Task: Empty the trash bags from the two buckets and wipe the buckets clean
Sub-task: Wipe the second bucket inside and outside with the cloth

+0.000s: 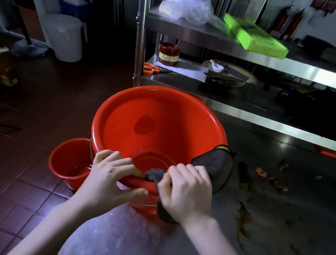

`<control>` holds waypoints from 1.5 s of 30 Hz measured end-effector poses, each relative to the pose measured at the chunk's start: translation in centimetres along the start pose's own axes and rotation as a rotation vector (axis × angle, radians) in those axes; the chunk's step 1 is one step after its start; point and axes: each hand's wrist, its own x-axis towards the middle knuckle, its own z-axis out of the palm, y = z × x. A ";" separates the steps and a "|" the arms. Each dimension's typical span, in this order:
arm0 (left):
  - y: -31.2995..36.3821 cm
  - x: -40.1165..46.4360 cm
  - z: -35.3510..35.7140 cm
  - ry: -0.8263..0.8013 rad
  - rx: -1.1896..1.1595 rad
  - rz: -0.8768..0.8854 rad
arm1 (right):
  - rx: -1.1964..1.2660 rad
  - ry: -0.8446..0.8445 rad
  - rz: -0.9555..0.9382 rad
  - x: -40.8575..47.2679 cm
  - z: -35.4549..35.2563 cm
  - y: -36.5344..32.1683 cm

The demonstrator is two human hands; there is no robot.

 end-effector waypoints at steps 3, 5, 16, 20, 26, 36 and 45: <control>-2.0 0.8 -1.5 -0.111 -0.016 0.078 | 0.015 -0.124 -0.174 1.5 -1.3 6.9; -3.4 2.0 -3.1 -0.214 -0.005 0.149 | 0.075 -0.200 -0.126 2.9 -1.9 10.7; 1.3 0.1 0.4 0.003 0.072 -0.032 | 0.040 0.022 0.088 -0.4 0.4 -2.3; -0.1 0.4 0.6 0.030 -0.007 -0.053 | 0.041 -0.062 -0.148 0.9 -0.6 4.6; 0.1 0.4 0.9 0.056 0.006 -0.080 | 0.131 -0.136 0.129 3.6 -0.6 11.8; 0.2 0.5 1.0 0.030 0.009 -0.099 | -0.027 -0.041 0.042 0.5 0.0 0.1; -1.3 1.4 -0.1 -0.014 -0.065 -0.082 | 0.167 -0.166 0.155 4.7 -0.1 12.4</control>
